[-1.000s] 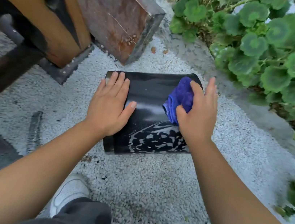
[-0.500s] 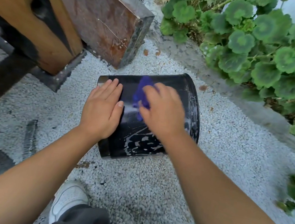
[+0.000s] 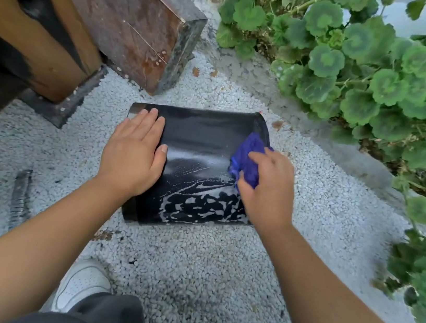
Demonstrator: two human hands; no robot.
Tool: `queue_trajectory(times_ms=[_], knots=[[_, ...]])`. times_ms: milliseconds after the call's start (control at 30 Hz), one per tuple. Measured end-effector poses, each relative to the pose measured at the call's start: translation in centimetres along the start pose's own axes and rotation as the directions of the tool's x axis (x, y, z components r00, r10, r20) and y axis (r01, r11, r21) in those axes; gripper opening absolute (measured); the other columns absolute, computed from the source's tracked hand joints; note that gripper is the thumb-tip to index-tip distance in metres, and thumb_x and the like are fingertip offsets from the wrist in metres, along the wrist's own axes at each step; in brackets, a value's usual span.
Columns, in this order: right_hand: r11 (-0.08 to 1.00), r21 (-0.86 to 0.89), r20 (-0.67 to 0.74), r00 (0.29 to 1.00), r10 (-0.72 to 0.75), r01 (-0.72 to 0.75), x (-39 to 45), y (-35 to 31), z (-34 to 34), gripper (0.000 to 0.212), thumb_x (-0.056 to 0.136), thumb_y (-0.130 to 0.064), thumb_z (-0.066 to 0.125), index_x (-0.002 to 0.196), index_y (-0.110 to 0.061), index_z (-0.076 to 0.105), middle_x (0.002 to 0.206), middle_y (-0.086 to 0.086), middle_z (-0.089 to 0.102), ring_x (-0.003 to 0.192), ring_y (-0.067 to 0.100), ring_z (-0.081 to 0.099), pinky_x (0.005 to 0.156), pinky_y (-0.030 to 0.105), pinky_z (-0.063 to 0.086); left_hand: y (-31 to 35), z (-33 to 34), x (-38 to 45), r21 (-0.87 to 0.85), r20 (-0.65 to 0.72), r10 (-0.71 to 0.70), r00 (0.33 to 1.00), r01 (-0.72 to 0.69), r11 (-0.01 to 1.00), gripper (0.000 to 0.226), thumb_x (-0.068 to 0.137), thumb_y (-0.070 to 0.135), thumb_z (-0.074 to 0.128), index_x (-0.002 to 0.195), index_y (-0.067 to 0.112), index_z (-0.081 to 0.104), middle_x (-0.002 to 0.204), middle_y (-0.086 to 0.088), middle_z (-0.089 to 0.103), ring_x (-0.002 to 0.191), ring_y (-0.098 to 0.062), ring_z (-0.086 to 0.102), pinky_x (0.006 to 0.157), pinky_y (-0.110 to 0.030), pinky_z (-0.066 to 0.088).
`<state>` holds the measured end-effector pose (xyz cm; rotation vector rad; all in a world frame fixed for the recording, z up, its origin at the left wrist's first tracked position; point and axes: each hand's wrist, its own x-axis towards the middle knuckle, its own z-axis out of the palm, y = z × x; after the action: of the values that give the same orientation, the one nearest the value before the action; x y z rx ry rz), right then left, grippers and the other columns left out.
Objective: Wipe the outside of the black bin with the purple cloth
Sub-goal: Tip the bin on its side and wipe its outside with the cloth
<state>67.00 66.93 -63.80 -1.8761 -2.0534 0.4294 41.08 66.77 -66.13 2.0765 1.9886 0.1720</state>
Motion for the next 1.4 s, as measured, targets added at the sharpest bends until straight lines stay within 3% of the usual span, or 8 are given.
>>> queue_trajectory(times_ms=[400,600,833,900,1033,1167,1300,1400], knots=[[0.924,0.076,0.101,0.919,-0.381,0.375,-4.8,-8.7,6.1,0.038,0.073,-0.031,0.070,0.107,-0.016,0.064,0.122,0.010,0.060,0.122,0.032,0.049,0.103,0.045,0.040,-1.1,-0.2,1.2,-0.155,-0.008,0.013,1.000,-0.014,0.988,0.058,0.094,0.031,0.031,0.147,0.009,0.039,0.156,-0.011,0.033,0.145,-0.029,0.026,0.118,-0.043,0.013],[0.998,-0.055,-0.033,0.999,0.035,-0.037,-0.5,-1.8,1.5,0.032,0.072,-0.029,0.073,0.099,-0.016,0.065,0.116,0.004,0.061,0.121,0.028,0.049,0.103,0.050,0.041,-0.9,-0.2,1.0,-0.206,-0.012,-0.003,1.000,0.001,0.979,0.059,0.094,0.032,0.031,0.148,0.010,0.037,0.157,-0.010,0.030,0.147,-0.027,0.023,0.119,-0.038,0.008],[0.986,-0.083,0.062,0.988,-0.141,0.146,-0.2,-5.8,3.5,0.049,0.070,-0.058,0.064,0.100,-0.019,0.067,0.128,0.004,0.061,0.129,0.030,0.047,0.109,0.051,0.028,-1.2,-0.2,1.4,-0.546,0.008,-0.121,0.993,0.105,0.831,0.055,0.090,0.028,0.037,0.141,0.010,0.047,0.154,-0.007,0.036,0.145,-0.018,0.025,0.118,-0.029,0.005],[0.941,-0.114,0.149,0.942,-0.301,0.319,-0.8,-8.9,5.2,0.057,0.065,-0.067,0.065,0.098,-0.021,0.066,0.125,0.004,0.061,0.126,0.030,0.047,0.106,0.053,0.029,-1.5,-0.3,1.7,-0.640,0.033,-0.146,0.989,0.133,0.757,0.054,0.089,0.028,0.036,0.138,0.008,0.051,0.152,-0.007,0.038,0.144,-0.015,0.026,0.119,-0.028,0.007],[0.800,0.044,0.129,0.791,-0.598,0.598,-2.0,-10.7,7.0,0.017,0.076,-0.024,0.069,0.090,-0.013,0.067,0.108,0.011,0.066,0.114,0.032,0.058,0.102,0.049,0.037,-1.8,-0.5,1.9,-0.646,0.050,-0.112,0.992,0.118,0.754,0.054,0.092,0.029,0.034,0.138,0.006,0.050,0.152,-0.009,0.038,0.141,-0.010,0.024,0.120,-0.030,0.008],[0.567,0.117,0.252,0.527,-0.811,0.816,-2.8,-7.5,6.2,0.024,0.082,0.001,0.053,0.103,-0.007,0.063,0.104,0.015,0.065,0.102,0.035,0.059,0.099,0.048,0.042,-1.6,-0.5,1.7,-0.590,0.053,-0.109,0.993,0.119,0.799,0.057,0.092,0.033,0.032,0.141,0.010,0.048,0.155,-0.005,0.034,0.146,-0.016,0.022,0.117,-0.025,0.004],[0.468,0.183,0.535,0.312,-0.785,0.864,-3.6,-5.0,4.0,0.032,0.085,-0.001,0.051,0.114,-0.014,0.053,0.107,0.011,0.062,0.097,0.034,0.055,0.078,0.047,0.049,-1.5,-0.7,1.6,-0.565,0.046,-0.102,0.994,0.110,0.818,0.057,0.092,0.034,0.031,0.142,0.010,0.047,0.154,-0.005,0.035,0.146,-0.017,0.023,0.115,-0.021,0.004],[0.633,0.268,0.659,0.342,-0.670,0.726,-4.5,-4.7,2.5,0.046,0.078,-0.018,0.070,0.117,-0.025,0.047,0.118,-0.002,0.059,0.103,0.021,0.056,0.076,0.037,0.053,-1.7,-0.7,2.0,-0.571,0.040,-0.100,0.994,0.104,0.814,0.056,0.093,0.034,0.031,0.140,0.010,0.049,0.153,-0.005,0.037,0.145,-0.018,0.025,0.117,-0.024,0.007]])
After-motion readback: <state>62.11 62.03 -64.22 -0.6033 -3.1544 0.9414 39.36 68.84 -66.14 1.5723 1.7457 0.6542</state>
